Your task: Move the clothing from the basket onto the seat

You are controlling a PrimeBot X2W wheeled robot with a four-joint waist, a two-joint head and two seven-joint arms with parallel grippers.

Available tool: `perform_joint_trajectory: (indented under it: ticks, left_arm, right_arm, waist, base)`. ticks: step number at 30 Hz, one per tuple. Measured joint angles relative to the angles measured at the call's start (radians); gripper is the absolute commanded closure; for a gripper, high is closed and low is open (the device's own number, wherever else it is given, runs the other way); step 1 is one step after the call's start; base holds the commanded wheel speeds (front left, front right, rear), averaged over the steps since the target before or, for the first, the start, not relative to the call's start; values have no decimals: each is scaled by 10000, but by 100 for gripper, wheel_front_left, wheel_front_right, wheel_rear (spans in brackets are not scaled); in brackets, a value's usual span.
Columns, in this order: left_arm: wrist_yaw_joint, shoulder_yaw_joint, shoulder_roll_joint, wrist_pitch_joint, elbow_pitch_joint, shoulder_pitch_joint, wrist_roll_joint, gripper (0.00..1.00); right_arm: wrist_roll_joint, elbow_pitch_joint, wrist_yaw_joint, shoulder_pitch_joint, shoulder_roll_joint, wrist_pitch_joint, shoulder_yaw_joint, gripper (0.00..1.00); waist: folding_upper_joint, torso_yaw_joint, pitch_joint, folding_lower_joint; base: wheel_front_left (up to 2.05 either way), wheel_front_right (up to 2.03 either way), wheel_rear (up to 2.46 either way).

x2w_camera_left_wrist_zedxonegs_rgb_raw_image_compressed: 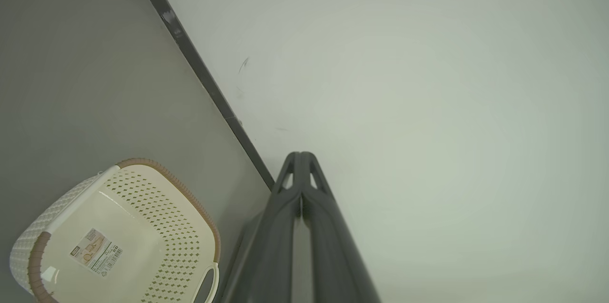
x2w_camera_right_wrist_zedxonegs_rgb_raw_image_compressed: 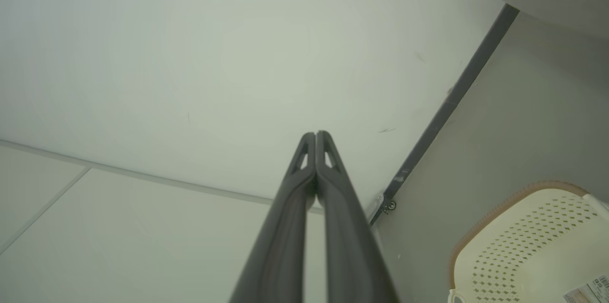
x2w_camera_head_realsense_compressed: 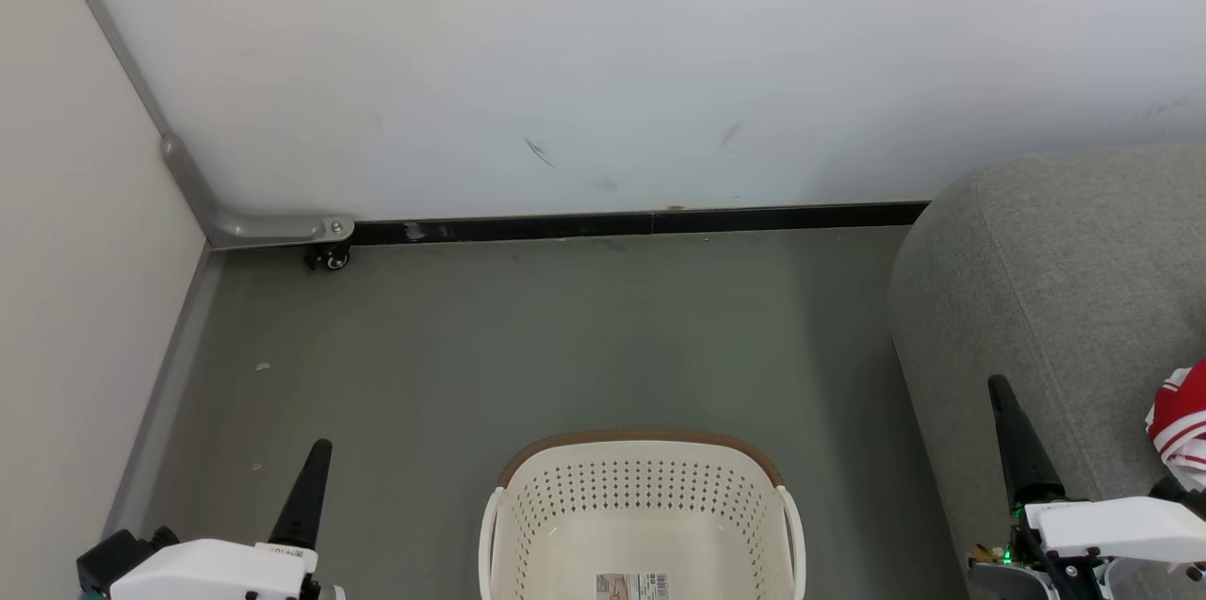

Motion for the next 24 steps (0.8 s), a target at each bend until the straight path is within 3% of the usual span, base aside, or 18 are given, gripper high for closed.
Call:
perform_joint_trajectory:
  ticks: [20, 24]
  left_arm:
    - [-963, 972, -414, 640, 161, -300, -2401, 100]
    - [-976, 1011, -424, 644, 174, -331, -2462, 100]
  right_arm:
    - [2932, 174, 0, -452, -111, 226, -293, 100]
    - [3018, 178, 0, -453, -119, 226, -301, 100]
  waist:
    - [0, -58, 113, -4]
    - [0, -58, 113, -4]
  base:
    - [0, 0, 0]
    - [0, 0, 0]
